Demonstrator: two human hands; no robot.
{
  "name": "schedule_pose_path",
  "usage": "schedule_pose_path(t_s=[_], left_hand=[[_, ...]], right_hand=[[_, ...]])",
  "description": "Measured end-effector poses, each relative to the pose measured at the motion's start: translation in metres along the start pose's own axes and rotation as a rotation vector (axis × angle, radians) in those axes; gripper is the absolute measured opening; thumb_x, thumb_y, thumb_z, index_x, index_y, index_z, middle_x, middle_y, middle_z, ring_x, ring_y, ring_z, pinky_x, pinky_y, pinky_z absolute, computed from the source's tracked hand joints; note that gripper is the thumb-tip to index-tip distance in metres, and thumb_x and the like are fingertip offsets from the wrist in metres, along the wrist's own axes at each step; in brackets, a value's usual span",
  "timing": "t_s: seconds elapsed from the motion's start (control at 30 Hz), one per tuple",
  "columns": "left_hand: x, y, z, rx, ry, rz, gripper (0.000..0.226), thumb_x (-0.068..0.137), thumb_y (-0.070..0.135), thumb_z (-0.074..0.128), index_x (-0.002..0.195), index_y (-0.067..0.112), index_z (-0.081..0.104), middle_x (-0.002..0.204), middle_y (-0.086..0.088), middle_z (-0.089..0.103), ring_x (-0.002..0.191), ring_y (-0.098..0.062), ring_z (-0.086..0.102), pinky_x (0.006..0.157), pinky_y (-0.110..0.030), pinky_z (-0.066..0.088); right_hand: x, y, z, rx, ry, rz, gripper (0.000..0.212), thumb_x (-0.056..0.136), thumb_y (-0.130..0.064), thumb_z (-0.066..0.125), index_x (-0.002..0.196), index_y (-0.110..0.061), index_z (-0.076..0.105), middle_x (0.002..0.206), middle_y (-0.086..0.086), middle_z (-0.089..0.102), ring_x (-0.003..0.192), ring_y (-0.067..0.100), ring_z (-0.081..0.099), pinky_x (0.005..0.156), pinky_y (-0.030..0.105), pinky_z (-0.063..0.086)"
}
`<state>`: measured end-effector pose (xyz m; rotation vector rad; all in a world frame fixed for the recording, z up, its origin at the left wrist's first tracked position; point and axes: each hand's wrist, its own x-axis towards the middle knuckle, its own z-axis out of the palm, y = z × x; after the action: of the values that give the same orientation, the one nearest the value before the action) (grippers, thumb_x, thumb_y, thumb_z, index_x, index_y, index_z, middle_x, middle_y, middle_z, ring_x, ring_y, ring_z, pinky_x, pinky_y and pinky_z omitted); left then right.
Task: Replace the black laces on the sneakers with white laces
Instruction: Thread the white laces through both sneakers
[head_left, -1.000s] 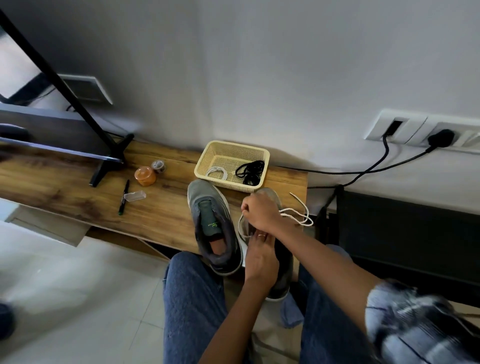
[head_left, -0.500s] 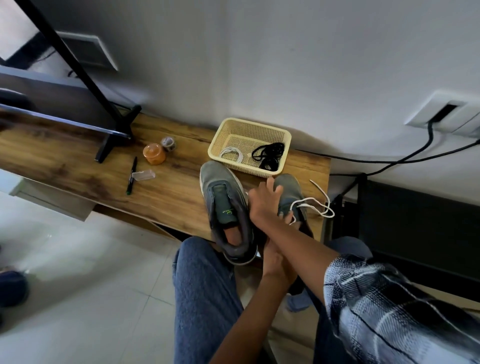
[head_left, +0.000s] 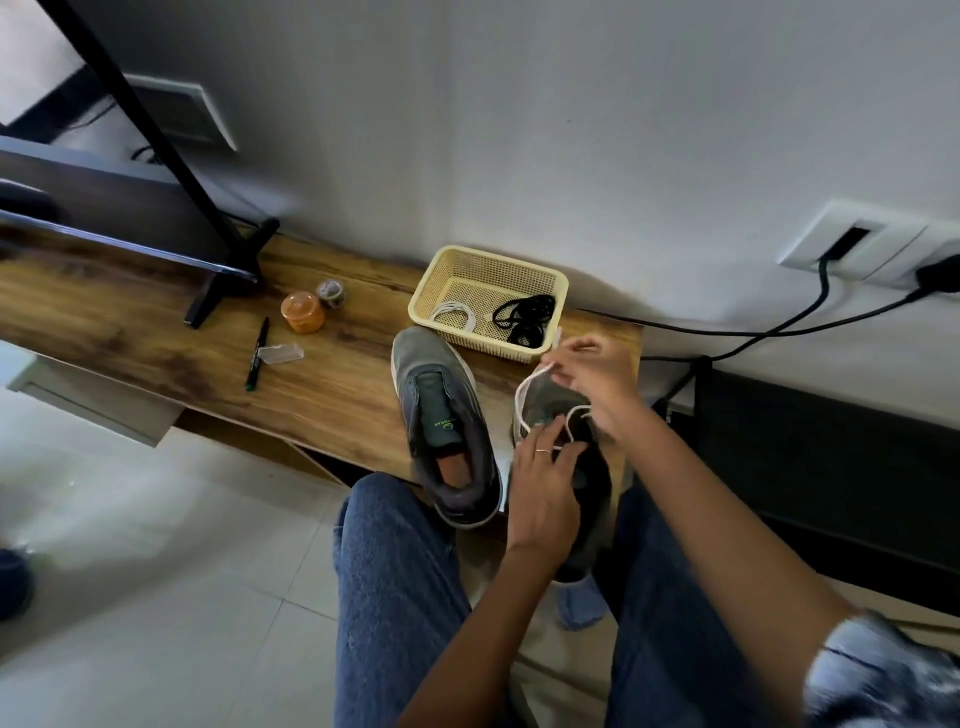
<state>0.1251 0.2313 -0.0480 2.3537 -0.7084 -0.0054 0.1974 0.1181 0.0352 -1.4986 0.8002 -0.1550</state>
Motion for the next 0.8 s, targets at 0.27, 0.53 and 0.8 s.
schedule_pose_path(t_s=[0.27,0.53,0.8], left_hand=[[-0.005,0.020,-0.025,-0.140,0.091,-0.231,0.043,0.084,0.004,0.060,0.122,0.019,0.048,0.133,-0.003,0.044,0.117,-0.023,0.043,0.097,-0.037,0.043],[0.019,0.015,-0.024,-0.155,-0.125,-0.445,0.043,0.092,0.016,0.056,0.134,0.010,0.050,0.137,-0.007,0.050,0.129,-0.024,0.042,0.105,-0.037,0.039],[0.040,0.016,-0.035,-0.012,-0.147,-0.518,0.029,0.092,0.009,0.044,0.112,0.009,0.065,0.108,-0.015,0.064,0.101,-0.033,0.060,0.078,-0.039,0.046]], right_hand=[[-0.006,-0.036,-0.083,0.381,0.332,-0.145,0.012,0.089,0.001,0.057,0.086,-0.009,0.063,0.081,0.004,0.065,0.057,0.010,0.063,0.060,0.022,0.054],[-0.033,-0.022,-0.070,-0.282,0.038,-0.240,0.006,0.085,-0.017,0.069,0.081,-0.022,0.069,0.077,-0.010,0.066,0.070,0.005,0.057,0.064,0.017,0.042],[-0.021,0.048,-0.026,-0.549,-0.097,-0.158,0.007,0.083,-0.009,0.067,0.079,-0.004,0.071,0.081,0.007,0.067,0.074,0.013,0.058,0.061,0.022,0.042]])
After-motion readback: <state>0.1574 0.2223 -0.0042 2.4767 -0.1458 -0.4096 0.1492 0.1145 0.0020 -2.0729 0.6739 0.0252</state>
